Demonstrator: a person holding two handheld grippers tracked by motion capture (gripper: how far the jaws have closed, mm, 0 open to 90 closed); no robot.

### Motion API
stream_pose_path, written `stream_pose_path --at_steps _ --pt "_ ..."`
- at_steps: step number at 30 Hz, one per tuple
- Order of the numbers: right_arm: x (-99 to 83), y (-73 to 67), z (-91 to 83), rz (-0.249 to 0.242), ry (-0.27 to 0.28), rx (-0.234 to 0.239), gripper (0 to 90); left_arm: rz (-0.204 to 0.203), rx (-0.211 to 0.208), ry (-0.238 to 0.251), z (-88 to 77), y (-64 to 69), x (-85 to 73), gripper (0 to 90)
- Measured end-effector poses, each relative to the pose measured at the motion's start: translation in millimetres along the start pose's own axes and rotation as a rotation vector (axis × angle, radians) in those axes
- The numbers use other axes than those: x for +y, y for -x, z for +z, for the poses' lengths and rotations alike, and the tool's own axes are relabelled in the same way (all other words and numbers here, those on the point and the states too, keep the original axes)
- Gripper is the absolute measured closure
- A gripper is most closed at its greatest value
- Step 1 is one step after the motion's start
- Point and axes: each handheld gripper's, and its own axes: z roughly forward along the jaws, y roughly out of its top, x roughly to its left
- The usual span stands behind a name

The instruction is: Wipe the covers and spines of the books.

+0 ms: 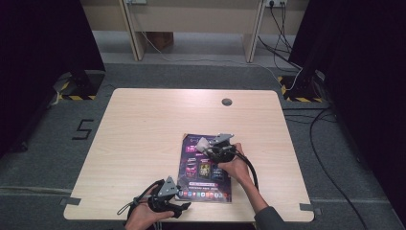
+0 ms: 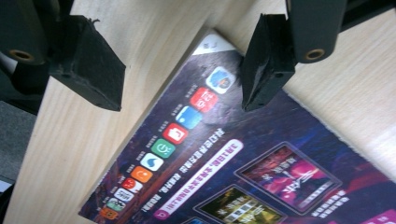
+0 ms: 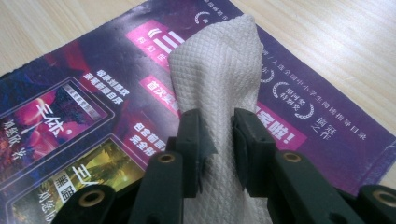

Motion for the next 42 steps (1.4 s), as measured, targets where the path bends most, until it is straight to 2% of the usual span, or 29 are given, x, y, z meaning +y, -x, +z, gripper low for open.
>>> stream_pose_path --at_steps 3,5,12,14,16,18,21,23,25,29,33,42 --pt "-0.5 3.8 -2.1 0.075 0.023 0.049 68.7 -0.011 0.015 0.007 -2.4 -3.4 -0.3 28.7" --pt "0.5 5.5 -5.2 0.081 0.03 0.031 68.3 -0.019 0.021 0.018 -3.7 -4.7 -0.2 28.6" --pt "-2.6 8.6 -1.5 0.028 0.011 -0.004 73.8 -0.031 0.029 0.015 -5.1 -7.5 -0.8 28.4" --pt "-2.5 10.3 -2.7 0.004 -0.002 -0.045 74.1 -0.034 0.029 0.015 -5.8 -8.2 -1.1 28.3" --pt "-4.5 16.5 -4.5 0.008 -0.007 -0.069 74.3 -0.04 0.029 0.017 -6.5 -8.9 -1.3 28.3" --pt "-8.4 26.8 -7.4 0.033 -0.009 -0.103 74.3 -0.04 0.03 0.013 -7.2 -9.5 -1.6 28.3" --pt "-15.7 41.0 -12.8 0.096 -0.003 -0.122 74.5 -0.044 0.026 0.006 -7.4 -9.3 -2.3 28.2" --pt "-18.8 47.3 -14.9 0.117 -0.001 -0.139 74.3 -0.047 0.021 0.002 -8.0 -9.3 -3.1 27.9" --pt "-20.5 49.0 -15.4 0.129 0.006 -0.136 74.4 -0.05 0.015 -0.004 -8.6 -9.2 -3.6 27.9" --pt "-17.7 42.6 -14.2 0.089 -0.009 -0.156 74.6 -0.057 0.013 -0.016 -7.9 -9.5 -4.3 27.9" --pt "-11.5 30.1 -8.5 0.058 -0.01 -0.141 74.9 -0.059 -0.001 -0.027 -6.4 -8.5 -4.6 28.9" --pt "7.6 -15.2 8.0 -0.038 0.007 -0.044 74.5 -0.058 -0.011 -0.032 -6.3 -8.0 -4.9 30.0"
